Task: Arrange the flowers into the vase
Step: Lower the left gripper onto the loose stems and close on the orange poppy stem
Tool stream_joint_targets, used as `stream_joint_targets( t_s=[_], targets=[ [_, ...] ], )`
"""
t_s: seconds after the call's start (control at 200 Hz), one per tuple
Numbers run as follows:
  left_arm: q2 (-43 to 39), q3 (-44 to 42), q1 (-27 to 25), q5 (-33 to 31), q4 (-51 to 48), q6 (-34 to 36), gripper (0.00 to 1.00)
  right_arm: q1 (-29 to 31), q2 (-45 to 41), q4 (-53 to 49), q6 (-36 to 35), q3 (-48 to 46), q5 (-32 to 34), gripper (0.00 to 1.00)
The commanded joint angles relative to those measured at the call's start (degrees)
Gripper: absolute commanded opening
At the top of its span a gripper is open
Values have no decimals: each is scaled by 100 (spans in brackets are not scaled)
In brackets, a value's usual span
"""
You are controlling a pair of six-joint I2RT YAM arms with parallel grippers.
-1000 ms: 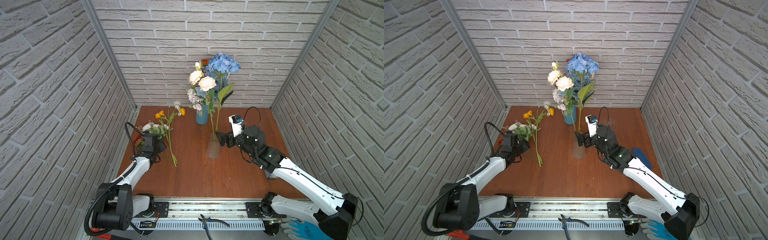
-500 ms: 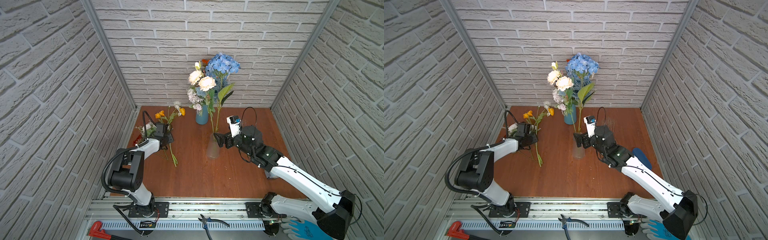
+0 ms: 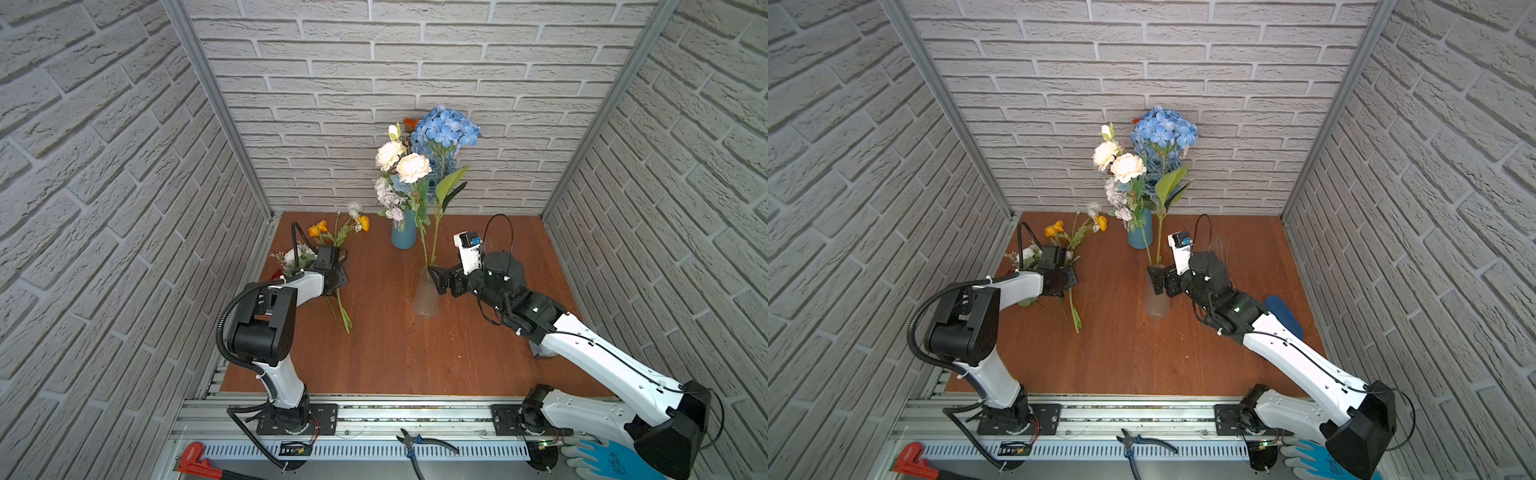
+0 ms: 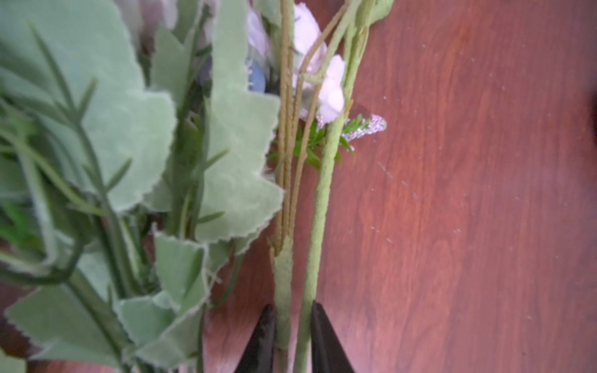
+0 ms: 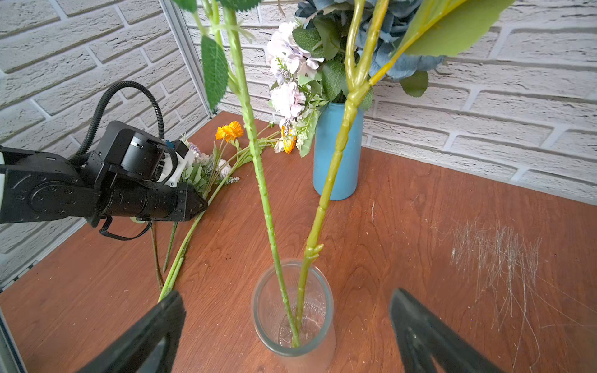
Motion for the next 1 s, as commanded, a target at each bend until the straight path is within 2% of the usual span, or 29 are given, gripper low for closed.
stream_joint_targets(
  t_s=[0.0, 0.05, 0.115, 0.215, 0.28, 0.465, 0.555, 0.925, 0.995],
  targets=[
    [92, 129, 17, -270, 152, -109, 22, 16, -92, 22, -25, -35, 44, 100],
    [14, 57, 17, -271, 274, -165, 24, 16, -103, 5, -34, -35, 47, 100],
    [-157, -81, 26, -254, 456, -233, 37, 14, -110, -28, -49, -26, 70, 100],
    [-475, -245, 34, -221, 621, -267, 49, 13, -122, -48, -61, -26, 99, 100],
    [-650, -322, 51, -258, 684, -273, 49, 16, -106, -32, -72, -26, 95, 100],
    [-475, -200, 214, -148, 691, -263, 27, 16, -10, 22, -57, -9, 61, 100],
    [-231, -55, 233, 11, 636, -263, 20, 16, 19, -9, -49, 8, 57, 100],
    [284, 214, 255, -6, 722, -325, 22, 15, -44, -66, -91, 18, 99, 100],
    [373, 280, 255, 27, 693, -334, 19, 16, -29, -83, -96, 35, 97, 100]
  ],
)
